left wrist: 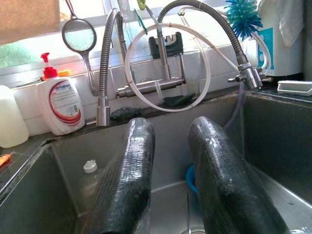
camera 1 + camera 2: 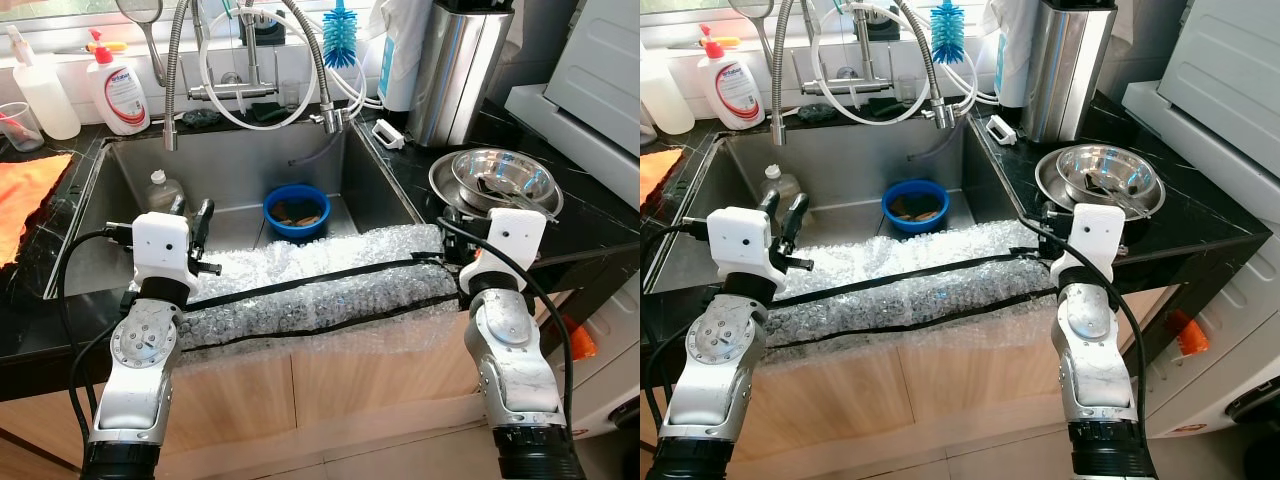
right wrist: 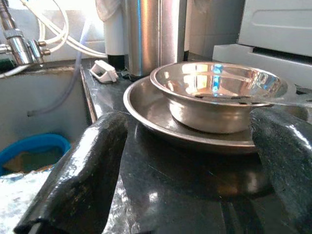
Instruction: Kitchen organization
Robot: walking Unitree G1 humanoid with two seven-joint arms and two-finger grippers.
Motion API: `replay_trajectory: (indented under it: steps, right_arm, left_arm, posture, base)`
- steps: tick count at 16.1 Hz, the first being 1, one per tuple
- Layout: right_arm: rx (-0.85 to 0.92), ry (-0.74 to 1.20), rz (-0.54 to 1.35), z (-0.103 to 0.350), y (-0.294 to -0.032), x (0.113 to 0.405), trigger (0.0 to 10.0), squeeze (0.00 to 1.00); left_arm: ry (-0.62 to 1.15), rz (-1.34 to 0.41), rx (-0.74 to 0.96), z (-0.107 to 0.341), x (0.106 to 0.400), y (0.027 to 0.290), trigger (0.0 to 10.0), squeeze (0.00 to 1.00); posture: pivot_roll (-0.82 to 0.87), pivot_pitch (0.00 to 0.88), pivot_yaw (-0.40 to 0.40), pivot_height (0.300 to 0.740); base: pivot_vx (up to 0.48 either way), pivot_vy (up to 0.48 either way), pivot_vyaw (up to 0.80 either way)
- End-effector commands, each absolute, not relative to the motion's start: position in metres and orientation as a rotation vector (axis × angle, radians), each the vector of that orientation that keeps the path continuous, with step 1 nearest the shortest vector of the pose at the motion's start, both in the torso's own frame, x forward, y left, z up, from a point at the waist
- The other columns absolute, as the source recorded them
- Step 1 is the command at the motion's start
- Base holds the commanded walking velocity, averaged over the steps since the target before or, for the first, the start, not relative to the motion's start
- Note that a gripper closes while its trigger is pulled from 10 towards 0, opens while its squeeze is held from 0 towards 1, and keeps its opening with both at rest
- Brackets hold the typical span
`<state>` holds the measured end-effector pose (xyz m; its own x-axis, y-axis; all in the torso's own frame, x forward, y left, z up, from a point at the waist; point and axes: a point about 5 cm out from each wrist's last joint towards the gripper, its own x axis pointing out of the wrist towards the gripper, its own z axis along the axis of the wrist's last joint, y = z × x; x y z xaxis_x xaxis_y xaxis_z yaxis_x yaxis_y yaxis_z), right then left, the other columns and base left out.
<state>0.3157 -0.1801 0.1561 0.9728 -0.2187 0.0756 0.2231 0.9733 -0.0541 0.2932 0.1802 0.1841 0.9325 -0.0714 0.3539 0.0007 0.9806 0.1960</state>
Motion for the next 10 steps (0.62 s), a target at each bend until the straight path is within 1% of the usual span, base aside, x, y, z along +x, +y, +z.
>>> replay_trajectory:
  steps: [1,10]
  right_arm:
    - [-0.066,-0.072,-0.241,0.1588,-0.1839,0.3169,10.0,0.00]
    - [-0.051,-0.102,-0.249,0.1625,-0.1824,0.3162,10.0,0.00]
  left_arm:
    - [-0.359,-0.041,0.200,0.1820,0.2935,0.1773,10.0,0.00]
    - [-0.357,-0.042,0.203,0.1819,0.2934,0.1780,10.0,0.00]
  posture:
    - [0.00,0.000,-0.008,0.740]
    - [0.00,0.000,-0.004,0.740]
  base:
    - [0.000,0.000,0.00]
    - [0.000,0.000,0.00]
